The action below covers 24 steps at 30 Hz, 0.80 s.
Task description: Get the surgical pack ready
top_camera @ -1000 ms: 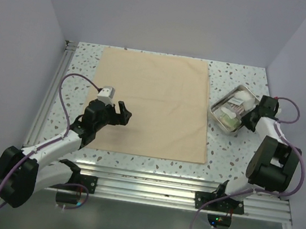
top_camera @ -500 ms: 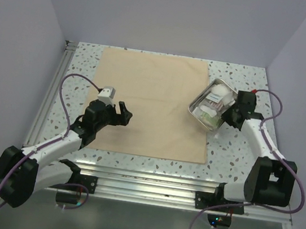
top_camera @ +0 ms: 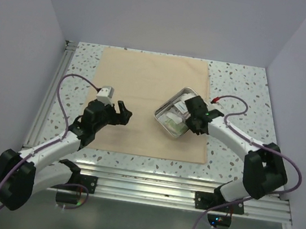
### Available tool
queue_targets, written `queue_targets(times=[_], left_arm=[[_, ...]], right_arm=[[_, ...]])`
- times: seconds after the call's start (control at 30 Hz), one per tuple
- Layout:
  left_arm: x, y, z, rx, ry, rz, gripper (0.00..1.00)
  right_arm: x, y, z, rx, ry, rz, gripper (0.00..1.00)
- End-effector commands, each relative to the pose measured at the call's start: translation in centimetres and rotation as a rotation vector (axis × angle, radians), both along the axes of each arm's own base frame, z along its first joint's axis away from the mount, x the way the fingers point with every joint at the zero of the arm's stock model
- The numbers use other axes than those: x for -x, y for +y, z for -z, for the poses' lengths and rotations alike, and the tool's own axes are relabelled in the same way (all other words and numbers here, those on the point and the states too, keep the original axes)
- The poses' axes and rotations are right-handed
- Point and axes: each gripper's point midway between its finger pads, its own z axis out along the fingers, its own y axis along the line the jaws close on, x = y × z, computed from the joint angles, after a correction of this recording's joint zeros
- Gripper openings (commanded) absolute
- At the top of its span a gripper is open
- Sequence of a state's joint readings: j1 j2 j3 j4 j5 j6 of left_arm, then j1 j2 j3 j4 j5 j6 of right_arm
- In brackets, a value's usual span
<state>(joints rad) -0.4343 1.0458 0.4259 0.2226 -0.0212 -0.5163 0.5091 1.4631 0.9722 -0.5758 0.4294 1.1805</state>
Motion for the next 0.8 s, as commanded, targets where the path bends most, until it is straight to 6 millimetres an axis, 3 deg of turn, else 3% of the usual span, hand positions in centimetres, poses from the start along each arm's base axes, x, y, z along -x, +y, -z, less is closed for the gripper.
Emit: queue_targets(times=[0.0, 0.13, 0.23, 0.37, 0.47, 0.53, 0.6, 0.77], left_arm=[[-0.4, 0.2, -1.7, 0.025, -0.057, -0.03, 0.89], [-0.5, 0.4, -1.2, 0.011, -0.049, -0.041, 0.89], [-0.6, 0.6, -1.1, 0.002, -0.047, -0.047, 0.89], [-0.7, 0.6, -0.8, -0.005, -0.043, -0.048, 0.89], [-0.7, 0.6, -0.9, -0.007, -0.047, -0.047, 0.89], [-0.7, 0.7, -0.9, -0.009, -0.049, -0.047, 0.89], [-0.7, 0.7, -0.9, -0.012, -0.049, -0.048, 0.89], [-0.8, 1.1, -0.9, -0.026, -0.053, -0.065, 0.89]], right_arm=[[-1.9, 2.5, -0.8, -0.033, -0.076, 0.173, 0.0], [-0.6, 5.9, 1.4, -0.018, -0.055, 0.172, 0.0], [-0.3, 6.9, 2.6, -0.019, -0.051, 0.192, 0.0], [0.0, 6.7, 3.0, 0.029, -0.067, 0.209, 0.0], [-0.2, 6.4, 2.8, 0.068, -0.08, 0.193, 0.14], [-0.3, 6.3, 2.4, 0.075, -0.088, 0.184, 0.33], [-0.6, 6.4, 1.4, 0.078, -0.111, 0.168, 0.59], [-0.4, 5.6, -1.8, 0.105, -0.15, 0.112, 0.6]])
